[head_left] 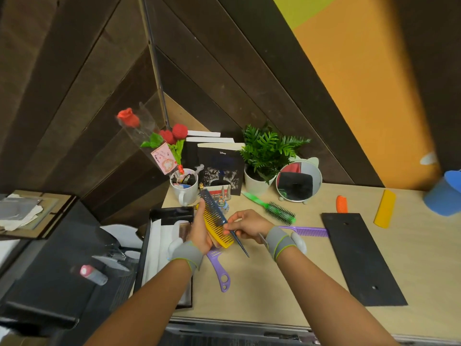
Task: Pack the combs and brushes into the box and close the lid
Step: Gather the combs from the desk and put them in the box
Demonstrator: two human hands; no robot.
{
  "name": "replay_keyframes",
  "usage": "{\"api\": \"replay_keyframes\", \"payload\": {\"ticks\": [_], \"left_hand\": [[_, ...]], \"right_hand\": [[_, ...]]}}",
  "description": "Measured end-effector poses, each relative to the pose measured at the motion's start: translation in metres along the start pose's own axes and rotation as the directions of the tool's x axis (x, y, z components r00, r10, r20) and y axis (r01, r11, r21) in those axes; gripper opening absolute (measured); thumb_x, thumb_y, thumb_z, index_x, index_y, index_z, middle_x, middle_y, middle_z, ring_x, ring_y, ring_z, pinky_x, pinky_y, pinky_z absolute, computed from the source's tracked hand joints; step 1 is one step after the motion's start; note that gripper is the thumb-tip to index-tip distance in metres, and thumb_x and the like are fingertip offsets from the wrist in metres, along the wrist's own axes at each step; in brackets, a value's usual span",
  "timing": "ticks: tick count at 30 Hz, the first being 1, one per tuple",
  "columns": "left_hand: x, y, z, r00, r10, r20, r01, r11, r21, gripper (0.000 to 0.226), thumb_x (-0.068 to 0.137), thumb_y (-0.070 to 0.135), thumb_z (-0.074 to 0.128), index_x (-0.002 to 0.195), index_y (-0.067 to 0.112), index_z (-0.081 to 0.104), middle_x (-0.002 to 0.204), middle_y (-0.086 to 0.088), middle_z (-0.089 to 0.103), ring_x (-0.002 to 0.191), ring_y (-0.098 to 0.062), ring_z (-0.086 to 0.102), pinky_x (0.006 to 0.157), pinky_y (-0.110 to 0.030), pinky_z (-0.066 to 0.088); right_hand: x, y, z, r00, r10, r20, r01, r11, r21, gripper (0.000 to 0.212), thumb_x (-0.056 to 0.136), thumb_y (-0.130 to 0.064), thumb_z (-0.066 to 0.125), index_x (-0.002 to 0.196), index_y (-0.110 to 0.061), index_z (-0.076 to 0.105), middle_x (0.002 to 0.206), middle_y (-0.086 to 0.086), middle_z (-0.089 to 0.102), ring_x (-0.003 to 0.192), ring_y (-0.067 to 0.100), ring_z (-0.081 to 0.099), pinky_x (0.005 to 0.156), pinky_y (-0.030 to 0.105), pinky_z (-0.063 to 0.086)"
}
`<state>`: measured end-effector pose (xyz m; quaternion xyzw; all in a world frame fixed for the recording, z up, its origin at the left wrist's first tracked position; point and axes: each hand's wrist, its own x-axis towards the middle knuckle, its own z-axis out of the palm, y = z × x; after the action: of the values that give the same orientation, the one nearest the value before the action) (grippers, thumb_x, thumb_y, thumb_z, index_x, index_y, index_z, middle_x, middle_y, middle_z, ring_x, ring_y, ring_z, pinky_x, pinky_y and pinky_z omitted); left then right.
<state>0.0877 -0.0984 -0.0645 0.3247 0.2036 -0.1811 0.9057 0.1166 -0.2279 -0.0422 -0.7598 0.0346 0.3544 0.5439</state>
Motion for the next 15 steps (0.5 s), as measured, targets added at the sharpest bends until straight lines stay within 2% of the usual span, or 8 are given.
{"api": "replay_keyframes", "payload": {"ticks": [1, 2, 5, 8, 9, 11, 15], "left_hand": [[-0.001, 0.001, 0.002, 1.000, -0.004, 0.004, 0.004, 1.000, -0.013, 0.069, 0.090, 0.062, 0.030, 0.132, 0.010, 0.045, 0.126, -0.019, 0.048, 0.115, -0.036, 0.046, 0.101, -0.046, 0.035], [-0.001, 0.001, 0.003, 0.999, 0.002, -0.037, -0.001, 1.000, 0.010, 0.062, 0.090, 0.058, 0.036, 0.131, 0.013, 0.046, 0.122, -0.019, 0.051, 0.112, -0.034, 0.048, 0.098, -0.045, 0.038], [0.001, 0.001, -0.002, 0.938, 0.155, -0.310, -0.091, 0.973, 0.211, 0.030, 0.093, 0.029, 0.051, 0.120, 0.015, 0.050, 0.079, -0.011, 0.056, 0.068, -0.023, 0.057, 0.066, -0.031, 0.048], [0.000, 0.000, -0.007, 0.908, 0.233, -0.349, -0.136, 0.950, 0.280, 0.012, 0.094, 0.017, 0.050, 0.104, 0.011, 0.053, 0.068, -0.006, 0.052, 0.046, -0.012, 0.058, 0.048, -0.022, 0.050], [-0.002, 0.000, -0.008, 0.909, 0.231, -0.347, -0.140, 0.953, 0.267, 0.007, 0.095, 0.015, 0.049, 0.096, 0.011, 0.054, 0.069, -0.006, 0.052, 0.047, -0.012, 0.058, 0.048, -0.022, 0.050], [-0.006, 0.001, -0.009, 0.910, 0.229, -0.346, -0.148, 0.958, 0.246, 0.013, 0.095, 0.014, 0.048, 0.084, 0.014, 0.054, 0.071, -0.007, 0.051, 0.057, -0.017, 0.056, 0.056, -0.027, 0.050], [-0.011, 0.003, -0.015, 0.908, 0.250, -0.337, -0.161, 0.949, 0.270, 0.017, 0.097, 0.012, 0.045, 0.081, 0.015, 0.051, 0.073, -0.007, 0.051, 0.066, -0.020, 0.052, 0.064, -0.034, 0.046]], "right_hand": [[0.000, 0.001, 0.003, 1.000, 0.009, 0.007, -0.009, 1.000, -0.024, 0.023, 0.081, -0.008, 0.069, 0.067, -0.017, 0.053, 0.039, -0.008, 0.063, 0.026, -0.002, 0.037, 0.031, 0.010, 0.024], [0.000, 0.002, 0.007, 1.000, 0.012, 0.004, -0.012, 0.999, -0.047, 0.023, 0.080, -0.009, 0.070, 0.066, -0.016, 0.053, 0.035, -0.008, 0.060, 0.025, -0.002, 0.037, 0.031, 0.009, 0.024], [0.002, 0.004, 0.014, 1.000, 0.004, -0.029, -0.007, 0.995, -0.099, 0.027, 0.077, -0.015, 0.074, 0.061, -0.017, 0.053, 0.035, -0.008, 0.056, 0.024, -0.001, 0.039, 0.033, 0.011, 0.026], [0.001, 0.006, 0.016, 0.999, 0.003, -0.037, -0.007, 0.995, -0.098, 0.030, 0.081, -0.021, 0.071, 0.060, -0.018, 0.050, 0.034, -0.007, 0.059, 0.023, -0.001, 0.040, 0.033, 0.011, 0.025], [0.001, 0.006, 0.017, 0.999, 0.000, -0.034, -0.003, 0.996, -0.089, 0.030, 0.083, -0.022, 0.068, 0.060, -0.018, 0.050, 0.034, -0.007, 0.060, 0.023, -0.001, 0.040, 0.032, 0.010, 0.025], [0.001, 0.006, 0.018, 0.999, -0.010, -0.036, 0.007, 0.995, -0.099, 0.031, 0.086, -0.022, 0.065, 0.059, -0.016, 0.052, 0.032, -0.008, 0.058, 0.022, -0.001, 0.040, 0.030, 0.008, 0.024], [-0.002, 0.009, 0.020, 0.998, -0.040, -0.057, 0.030, 0.985, -0.170, 0.033, 0.086, -0.023, 0.065, 0.054, -0.016, 0.058, 0.030, -0.011, 0.055, 0.022, -0.001, 0.038, 0.029, 0.009, 0.026]]}}
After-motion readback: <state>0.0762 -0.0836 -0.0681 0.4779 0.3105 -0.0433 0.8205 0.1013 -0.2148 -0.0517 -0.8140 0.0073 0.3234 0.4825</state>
